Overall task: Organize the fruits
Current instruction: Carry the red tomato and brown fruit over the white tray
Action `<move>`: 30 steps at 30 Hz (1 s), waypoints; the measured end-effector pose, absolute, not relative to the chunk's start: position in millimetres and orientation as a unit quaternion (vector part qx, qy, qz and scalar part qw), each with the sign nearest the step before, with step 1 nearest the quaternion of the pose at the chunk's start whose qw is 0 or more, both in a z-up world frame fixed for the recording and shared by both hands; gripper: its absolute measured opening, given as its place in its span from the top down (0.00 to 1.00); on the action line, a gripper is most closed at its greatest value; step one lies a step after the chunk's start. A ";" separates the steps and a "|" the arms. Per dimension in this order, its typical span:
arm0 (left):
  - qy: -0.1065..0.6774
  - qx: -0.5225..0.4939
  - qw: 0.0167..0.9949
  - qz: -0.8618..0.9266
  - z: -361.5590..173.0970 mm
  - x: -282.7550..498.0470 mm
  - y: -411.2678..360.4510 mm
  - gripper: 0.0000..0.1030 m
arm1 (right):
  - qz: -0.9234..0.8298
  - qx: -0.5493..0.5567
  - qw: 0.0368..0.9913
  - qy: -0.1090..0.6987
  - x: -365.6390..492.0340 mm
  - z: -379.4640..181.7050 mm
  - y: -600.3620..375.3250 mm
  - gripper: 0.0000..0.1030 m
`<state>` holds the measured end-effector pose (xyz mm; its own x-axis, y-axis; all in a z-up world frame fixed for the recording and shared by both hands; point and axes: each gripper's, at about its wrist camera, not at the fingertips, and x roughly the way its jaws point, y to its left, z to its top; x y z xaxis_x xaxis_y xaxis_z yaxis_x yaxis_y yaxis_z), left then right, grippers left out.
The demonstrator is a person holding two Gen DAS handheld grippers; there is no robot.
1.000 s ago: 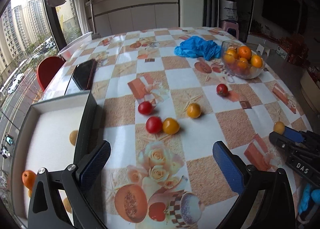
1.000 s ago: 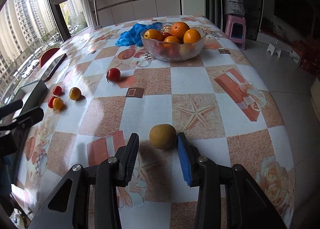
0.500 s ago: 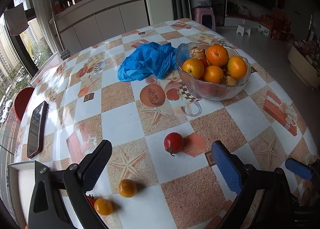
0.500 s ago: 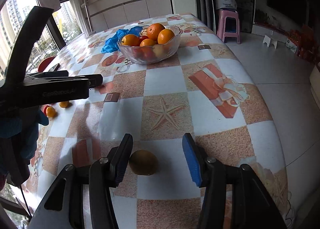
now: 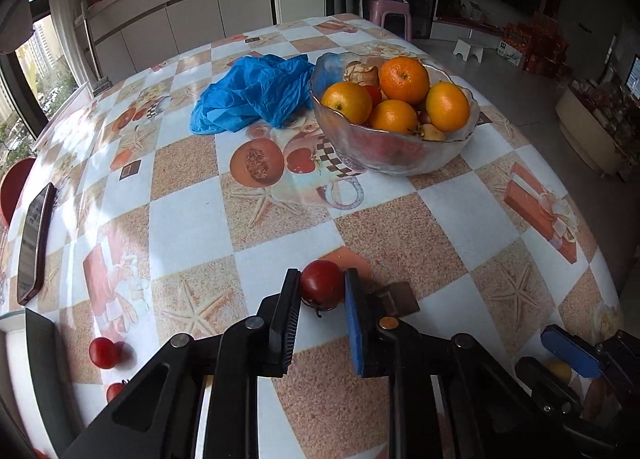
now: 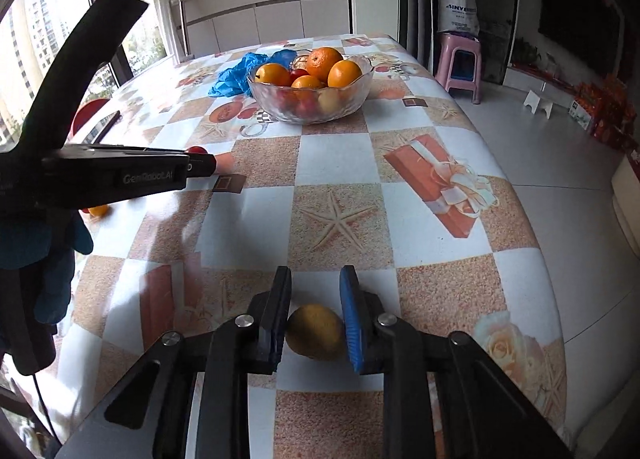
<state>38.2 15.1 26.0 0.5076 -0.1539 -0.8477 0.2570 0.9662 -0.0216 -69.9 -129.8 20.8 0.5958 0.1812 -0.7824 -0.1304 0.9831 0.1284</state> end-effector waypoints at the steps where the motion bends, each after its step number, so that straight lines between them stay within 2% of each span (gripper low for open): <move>1: 0.478 0.044 0.868 -0.124 28.8 32.0 18.7 0.78 | 0.093 0.042 0.891 0.441 -72.2 20.8 -133.7 0.74; 8: 0.452 0.015 0.881 -0.138 49.7 -28.6 46.2 0.78 | 0.088 0.086 0.888 0.444 -84.7 22.1 -149.6 0.74; 18: 0.444 -0.002 0.890 -0.100 53.5 -102.5 104.2 0.78 | 0.092 0.114 0.882 0.449 -96.7 27.1 -141.5 0.74; 30: 0.402 -0.067 0.913 -0.002 73.9 -148.7 213.4 0.78 | 0.181 0.094 0.866 0.457 -89.6 49.5 -39.4 0.74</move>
